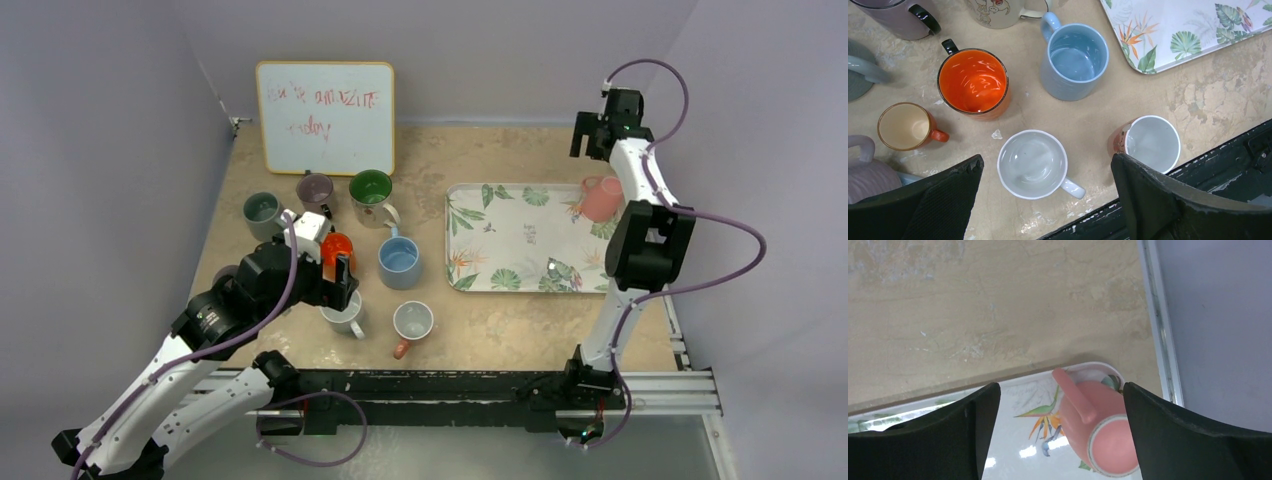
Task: Turn the mug right side up
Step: Turn over the cup on the tray.
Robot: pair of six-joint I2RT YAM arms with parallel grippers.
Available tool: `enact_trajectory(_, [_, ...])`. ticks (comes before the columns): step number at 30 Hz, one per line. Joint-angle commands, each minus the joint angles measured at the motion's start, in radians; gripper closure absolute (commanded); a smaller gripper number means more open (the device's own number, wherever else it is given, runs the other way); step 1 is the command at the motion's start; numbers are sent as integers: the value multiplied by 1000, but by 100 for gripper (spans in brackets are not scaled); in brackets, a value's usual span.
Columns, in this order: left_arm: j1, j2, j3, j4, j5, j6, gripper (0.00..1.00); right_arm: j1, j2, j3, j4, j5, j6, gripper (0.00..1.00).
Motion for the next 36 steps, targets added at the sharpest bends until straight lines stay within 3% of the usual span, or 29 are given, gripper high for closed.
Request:
enact_trajectory(1, [4,2,-5,17,-10,-2,2,-4,31,119,-146,-89,-99,7])
enact_trajectory(11, [4,-14,-6,18,-6,-1,2,-3,48,158,-190,-138,-115,10])
enact_trajectory(26, [4,-5,-5,23,9,8,2,21,-8,-21,20,-45,-174,11])
enact_trajectory(36, [3,-8,-7,25,8,8,2,31,54,3,-29,-36,-190,11])
